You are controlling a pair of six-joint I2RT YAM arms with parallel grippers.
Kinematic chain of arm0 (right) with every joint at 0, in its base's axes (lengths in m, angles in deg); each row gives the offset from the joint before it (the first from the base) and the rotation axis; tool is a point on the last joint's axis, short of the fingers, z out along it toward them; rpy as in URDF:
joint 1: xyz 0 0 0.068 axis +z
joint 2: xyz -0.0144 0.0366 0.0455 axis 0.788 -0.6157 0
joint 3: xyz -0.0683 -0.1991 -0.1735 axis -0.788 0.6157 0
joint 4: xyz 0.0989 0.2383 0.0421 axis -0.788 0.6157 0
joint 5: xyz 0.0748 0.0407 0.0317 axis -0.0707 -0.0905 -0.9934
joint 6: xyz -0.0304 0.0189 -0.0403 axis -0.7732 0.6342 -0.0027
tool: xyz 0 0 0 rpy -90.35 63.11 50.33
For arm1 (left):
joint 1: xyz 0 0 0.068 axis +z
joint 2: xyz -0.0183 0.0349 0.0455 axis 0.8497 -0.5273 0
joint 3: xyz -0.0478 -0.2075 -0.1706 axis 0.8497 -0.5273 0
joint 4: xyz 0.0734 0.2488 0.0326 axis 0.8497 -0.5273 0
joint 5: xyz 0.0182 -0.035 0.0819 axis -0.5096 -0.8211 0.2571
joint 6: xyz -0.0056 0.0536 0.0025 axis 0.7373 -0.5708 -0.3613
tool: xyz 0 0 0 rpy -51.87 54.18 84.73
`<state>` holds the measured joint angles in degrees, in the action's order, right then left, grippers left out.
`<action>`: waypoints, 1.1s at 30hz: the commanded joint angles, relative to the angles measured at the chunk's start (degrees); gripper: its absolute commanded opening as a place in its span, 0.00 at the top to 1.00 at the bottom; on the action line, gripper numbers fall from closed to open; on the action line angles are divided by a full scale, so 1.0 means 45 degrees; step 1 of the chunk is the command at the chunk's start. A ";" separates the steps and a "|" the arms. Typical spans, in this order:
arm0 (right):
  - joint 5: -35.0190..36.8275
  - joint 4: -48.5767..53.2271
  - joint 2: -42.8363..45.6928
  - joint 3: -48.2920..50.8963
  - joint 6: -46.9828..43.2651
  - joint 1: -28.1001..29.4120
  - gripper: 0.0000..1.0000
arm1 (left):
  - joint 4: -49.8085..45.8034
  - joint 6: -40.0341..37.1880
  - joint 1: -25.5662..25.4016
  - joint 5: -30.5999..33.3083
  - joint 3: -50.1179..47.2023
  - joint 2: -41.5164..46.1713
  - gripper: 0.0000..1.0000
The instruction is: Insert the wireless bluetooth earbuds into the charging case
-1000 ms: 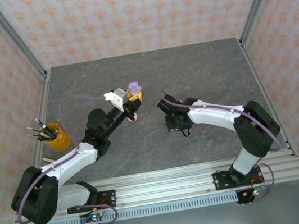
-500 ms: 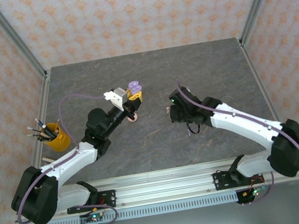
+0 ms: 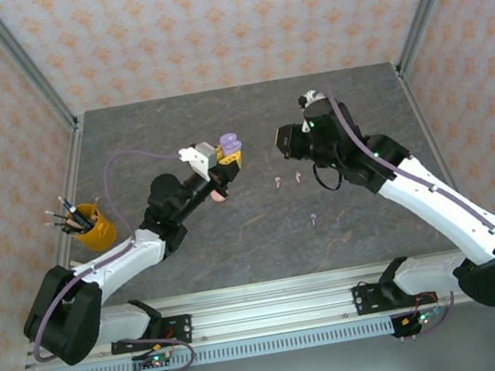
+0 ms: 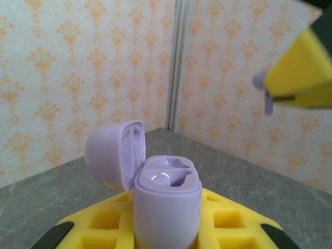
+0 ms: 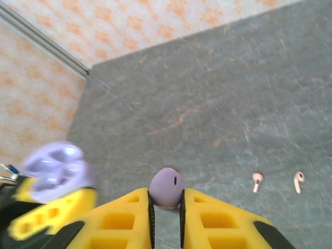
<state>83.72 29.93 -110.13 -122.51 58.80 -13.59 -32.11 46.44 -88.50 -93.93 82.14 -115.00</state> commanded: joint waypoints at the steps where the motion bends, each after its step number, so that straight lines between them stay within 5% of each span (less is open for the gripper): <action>1: -0.0430 -0.0257 0.0209 -0.0776 -0.0322 -0.0060 0.80 | 0.0746 0.0194 -0.0206 -0.0552 0.0713 -0.0332 1.00; 33: -0.4412 -0.4891 0.0667 0.0229 0.0700 -0.0059 0.80 | 0.2072 0.0045 -0.0839 -0.2333 0.3387 -0.1848 1.00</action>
<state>65.43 11.41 -109.58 -122.05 61.38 -13.59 -25.38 47.99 -91.84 -102.63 95.10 -123.15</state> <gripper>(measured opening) 0.203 0.226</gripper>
